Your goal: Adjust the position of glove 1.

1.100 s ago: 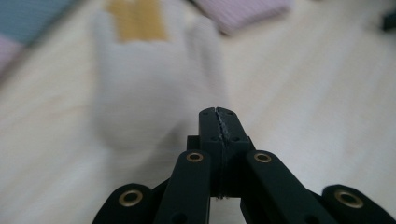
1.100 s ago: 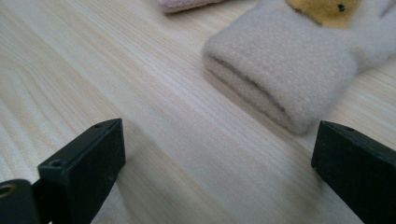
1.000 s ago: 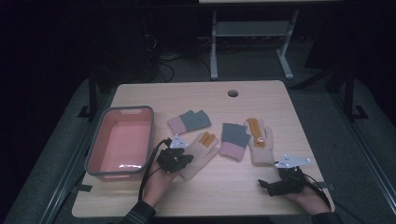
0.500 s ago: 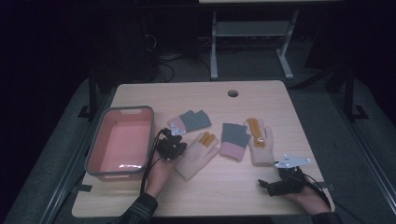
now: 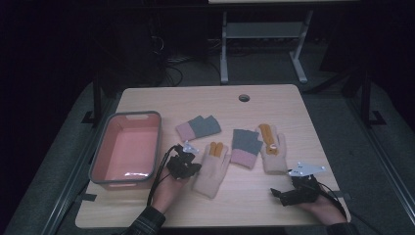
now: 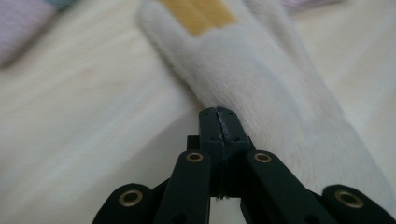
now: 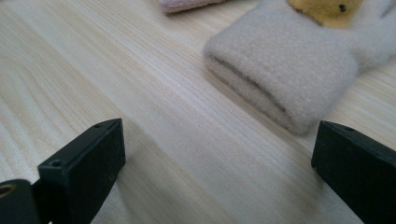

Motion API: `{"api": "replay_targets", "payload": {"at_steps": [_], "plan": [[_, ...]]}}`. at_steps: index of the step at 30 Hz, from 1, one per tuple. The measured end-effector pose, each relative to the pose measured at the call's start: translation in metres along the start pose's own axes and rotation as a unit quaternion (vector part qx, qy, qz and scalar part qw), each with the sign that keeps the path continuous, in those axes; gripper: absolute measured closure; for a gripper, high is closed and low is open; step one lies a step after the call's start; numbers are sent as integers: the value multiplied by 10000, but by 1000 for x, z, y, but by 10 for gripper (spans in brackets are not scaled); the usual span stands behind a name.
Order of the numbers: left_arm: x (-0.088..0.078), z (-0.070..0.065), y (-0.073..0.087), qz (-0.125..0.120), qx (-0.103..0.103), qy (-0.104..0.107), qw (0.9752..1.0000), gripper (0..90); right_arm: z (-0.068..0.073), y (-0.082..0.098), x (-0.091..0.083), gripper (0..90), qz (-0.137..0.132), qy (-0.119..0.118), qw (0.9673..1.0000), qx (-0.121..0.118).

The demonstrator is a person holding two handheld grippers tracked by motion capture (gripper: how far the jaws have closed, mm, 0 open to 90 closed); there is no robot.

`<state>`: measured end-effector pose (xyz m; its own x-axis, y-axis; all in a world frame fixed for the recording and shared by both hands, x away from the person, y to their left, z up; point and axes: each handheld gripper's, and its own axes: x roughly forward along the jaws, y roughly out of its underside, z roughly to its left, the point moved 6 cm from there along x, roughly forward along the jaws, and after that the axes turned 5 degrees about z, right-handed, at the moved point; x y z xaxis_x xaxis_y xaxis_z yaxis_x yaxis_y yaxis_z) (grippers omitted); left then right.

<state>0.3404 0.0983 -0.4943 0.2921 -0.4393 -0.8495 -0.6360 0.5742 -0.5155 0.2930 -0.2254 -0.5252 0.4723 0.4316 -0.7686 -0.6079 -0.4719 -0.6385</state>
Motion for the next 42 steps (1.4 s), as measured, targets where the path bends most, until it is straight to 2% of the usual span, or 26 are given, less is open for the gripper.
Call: {"api": "replay_targets", "payload": {"at_steps": [5,8,12,14,20,21,24,26,27,31,33,38,42], "plan": [[0,-15,6,100,220,372,9990,895,0,0,0,24,-4,-4,10000,12],[0,-21,8,135,304,481,9983,894,0,0,0,24,1,0,10000,1],[3,-32,6,63,403,811,9959,880,0,0,0,24,1,0,10000,0],[5,-38,5,123,535,878,9946,882,0,0,0,24,1,0,10000,0],[12,-55,2,104,816,1066,9909,892,0,0,0,24,0,-1,10000,0],[14,-57,1,128,894,1081,9900,892,0,0,0,24,0,-1,10000,0],[17,-65,-1,103,942,1163,9887,893,0,0,0,24,0,-1,10000,-2],[19,-70,-2,130,1085,1191,9869,893,0,0,0,24,2,6,10000,3],[21,-74,-3,85,1054,1224,9868,893,0,0,0,24,2,5,10000,3],[28,-85,-5,127,1272,1294,9833,892,0,0,0,24,-1,6,10000,-2],[29,-87,-5,110,1290,1308,9829,894,0,0,0,24,-8,7,10000,-15],[20,-80,-5,-44,1361,1263,9826,885,0,0,0,24,-11,7,10000,-20],[11,-68,2,-125,1482,1098,9828,779,0,0,0,24,-1,5,10000,-3]]}}
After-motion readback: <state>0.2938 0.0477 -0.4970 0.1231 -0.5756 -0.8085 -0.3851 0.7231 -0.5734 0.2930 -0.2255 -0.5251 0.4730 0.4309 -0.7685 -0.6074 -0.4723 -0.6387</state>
